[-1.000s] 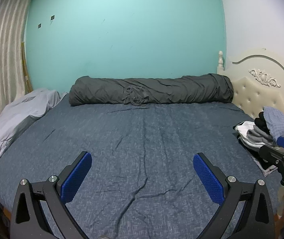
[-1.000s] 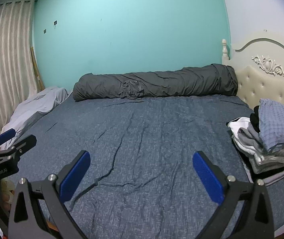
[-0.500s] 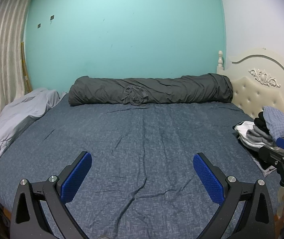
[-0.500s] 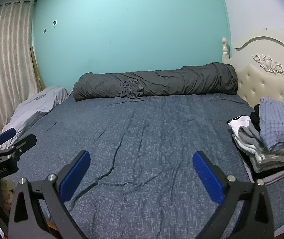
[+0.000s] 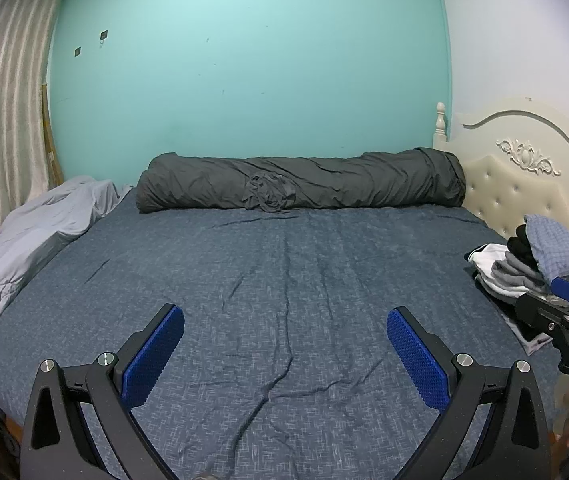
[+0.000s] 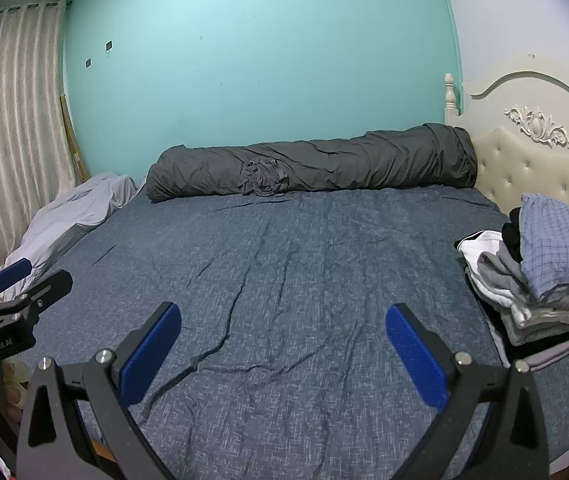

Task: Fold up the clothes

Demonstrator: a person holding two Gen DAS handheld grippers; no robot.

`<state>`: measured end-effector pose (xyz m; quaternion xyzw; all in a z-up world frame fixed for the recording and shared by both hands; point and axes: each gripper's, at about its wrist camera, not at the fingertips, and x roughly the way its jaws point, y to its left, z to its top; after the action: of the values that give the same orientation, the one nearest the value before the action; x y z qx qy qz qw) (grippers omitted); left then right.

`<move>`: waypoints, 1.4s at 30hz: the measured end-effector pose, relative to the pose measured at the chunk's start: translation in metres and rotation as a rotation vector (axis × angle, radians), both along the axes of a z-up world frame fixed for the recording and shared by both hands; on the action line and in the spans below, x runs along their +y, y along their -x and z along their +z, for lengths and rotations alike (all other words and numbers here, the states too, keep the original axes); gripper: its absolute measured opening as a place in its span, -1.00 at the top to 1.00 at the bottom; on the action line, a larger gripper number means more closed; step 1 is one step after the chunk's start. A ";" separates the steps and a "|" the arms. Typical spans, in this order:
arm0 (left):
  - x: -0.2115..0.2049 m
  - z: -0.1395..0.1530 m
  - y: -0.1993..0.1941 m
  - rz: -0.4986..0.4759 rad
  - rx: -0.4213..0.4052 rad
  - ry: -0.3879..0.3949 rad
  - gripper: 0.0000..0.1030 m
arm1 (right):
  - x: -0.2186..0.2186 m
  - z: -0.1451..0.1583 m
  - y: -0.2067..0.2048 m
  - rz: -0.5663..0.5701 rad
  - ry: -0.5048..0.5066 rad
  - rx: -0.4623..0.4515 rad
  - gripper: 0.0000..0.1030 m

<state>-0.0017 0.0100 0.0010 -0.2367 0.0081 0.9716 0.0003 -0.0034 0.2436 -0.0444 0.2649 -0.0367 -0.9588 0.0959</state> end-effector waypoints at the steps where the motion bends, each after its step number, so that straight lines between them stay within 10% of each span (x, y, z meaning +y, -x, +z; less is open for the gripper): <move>1: 0.001 0.000 0.000 0.000 -0.001 0.000 -1.00 | 0.000 0.000 0.000 0.000 0.001 -0.001 -1.00; 42: -0.002 -0.005 0.011 0.002 -0.016 -0.009 -1.00 | 0.008 -0.002 0.010 -0.001 0.001 -0.029 -1.00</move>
<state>-0.0123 0.0084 -0.0039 -0.2446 0.0037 0.9696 0.0006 -0.0133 0.2518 -0.0461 0.2789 -0.0389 -0.9548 0.0950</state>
